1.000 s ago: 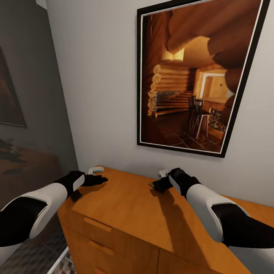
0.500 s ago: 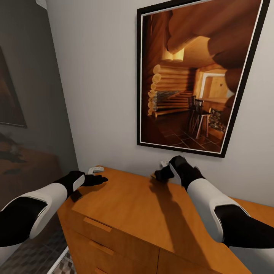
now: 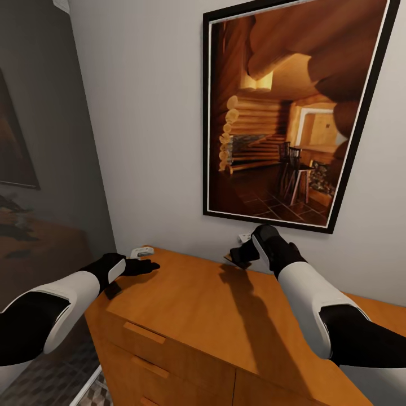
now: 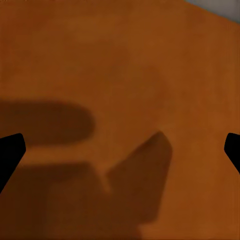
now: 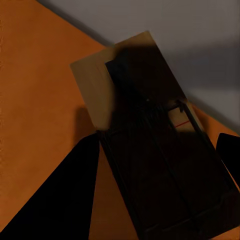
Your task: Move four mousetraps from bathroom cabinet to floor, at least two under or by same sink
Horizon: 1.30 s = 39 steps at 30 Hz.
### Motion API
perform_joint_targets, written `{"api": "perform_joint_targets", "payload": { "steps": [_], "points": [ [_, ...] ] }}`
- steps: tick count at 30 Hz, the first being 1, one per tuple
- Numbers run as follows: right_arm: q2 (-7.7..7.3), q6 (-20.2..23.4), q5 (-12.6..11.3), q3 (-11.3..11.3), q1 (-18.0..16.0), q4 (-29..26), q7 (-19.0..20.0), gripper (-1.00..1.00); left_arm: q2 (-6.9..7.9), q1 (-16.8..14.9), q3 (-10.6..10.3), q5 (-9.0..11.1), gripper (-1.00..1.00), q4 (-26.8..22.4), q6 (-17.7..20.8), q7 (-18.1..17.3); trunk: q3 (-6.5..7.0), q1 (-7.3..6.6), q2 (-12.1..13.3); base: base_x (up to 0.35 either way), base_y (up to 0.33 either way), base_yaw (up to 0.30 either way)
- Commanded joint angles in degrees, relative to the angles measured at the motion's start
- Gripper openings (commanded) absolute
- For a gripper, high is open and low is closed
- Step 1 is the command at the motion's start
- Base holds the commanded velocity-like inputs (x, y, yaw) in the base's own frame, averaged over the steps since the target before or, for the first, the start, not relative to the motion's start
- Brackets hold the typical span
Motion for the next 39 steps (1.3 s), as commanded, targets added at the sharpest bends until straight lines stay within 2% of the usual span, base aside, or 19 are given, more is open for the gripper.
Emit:
{"api": "perform_joint_targets", "payload": {
  "steps": [1, 30, 32, 36, 39],
  "points": [
    [-0.01, 0.1, 0.6, 0.1, 0.0, -0.1, 0.4, -1.0, 0.03, 0.0, -0.5, 0.6, 1.0, -0.1, 0.3, -0.1, -0.07, 0.0, 0.0, 0.0, 0.0, 0.0],
    [-0.1, -1.1, 0.6, 0.3, 0.0, 0.0, 0.1, -1.0, 0.02, -0.1, -0.5, 0.8, 1.0, -0.4, 0.3, -0.2, -0.07, 0.0, 0.0, 0.0, 0.0, 0.0],
    [-0.1, -1.1, 0.6, 0.3, 0.0, 0.1, 0.0, -1.0, 0.04, -0.1, -0.3, 0.8, 1.0, -0.9, 0.3, -0.2, -0.07, 0.0, 0.0, 0.0, 0.0, 0.0],
    [-0.16, -2.4, 0.5, 0.1, 0.0, 1.4, -0.4, -1.0, -1.26, 0.0, 1.1, 0.7, 1.0, -2.2, 1.6, 1.1, -0.07, 0.0, 0.0, 0.0, 0.0, 0.0],
    [-0.09, -3.4, 0.5, 0.1, 0.0, 2.3, -0.4, -1.0, -1.01, 0.0, 1.2, 0.9, 1.0, -3.2, 2.5, 2.0, -0.07, 0.0, 0.0, 0.0, 0.0, 0.0]
  ]
}}
